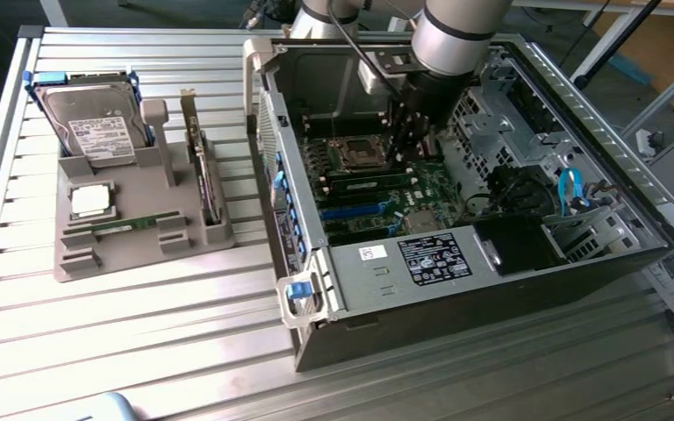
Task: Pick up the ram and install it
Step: 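Insert the ram into the slot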
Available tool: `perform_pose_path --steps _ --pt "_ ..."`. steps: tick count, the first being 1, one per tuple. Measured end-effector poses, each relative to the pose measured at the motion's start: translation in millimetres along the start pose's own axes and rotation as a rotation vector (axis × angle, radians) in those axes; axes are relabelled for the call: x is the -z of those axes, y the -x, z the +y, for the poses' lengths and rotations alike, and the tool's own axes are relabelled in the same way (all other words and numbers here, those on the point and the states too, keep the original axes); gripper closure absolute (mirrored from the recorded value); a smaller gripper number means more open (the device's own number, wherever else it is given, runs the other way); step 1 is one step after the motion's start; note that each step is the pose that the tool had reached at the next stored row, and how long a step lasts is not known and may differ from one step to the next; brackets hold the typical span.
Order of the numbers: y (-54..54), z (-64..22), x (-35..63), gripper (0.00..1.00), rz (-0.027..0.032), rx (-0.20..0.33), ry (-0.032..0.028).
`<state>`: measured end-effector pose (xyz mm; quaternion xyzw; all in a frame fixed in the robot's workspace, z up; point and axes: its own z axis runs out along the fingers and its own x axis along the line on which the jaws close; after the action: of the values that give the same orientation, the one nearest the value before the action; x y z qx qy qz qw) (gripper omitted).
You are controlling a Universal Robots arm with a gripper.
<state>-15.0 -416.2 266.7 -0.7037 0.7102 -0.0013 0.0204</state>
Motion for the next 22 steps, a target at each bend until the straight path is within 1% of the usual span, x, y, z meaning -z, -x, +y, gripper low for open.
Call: perform_pose_path --steps 4,10,22 --pt "0.2 -0.3 8.8 0.81 0.0000 0.000 0.0000" --pt "0.7 -0.8 26.7 0.81 0.0001 0.000 0.0001" --pt "1.5 -1.7 53.7 0.81 0.0001 0.000 0.0000"
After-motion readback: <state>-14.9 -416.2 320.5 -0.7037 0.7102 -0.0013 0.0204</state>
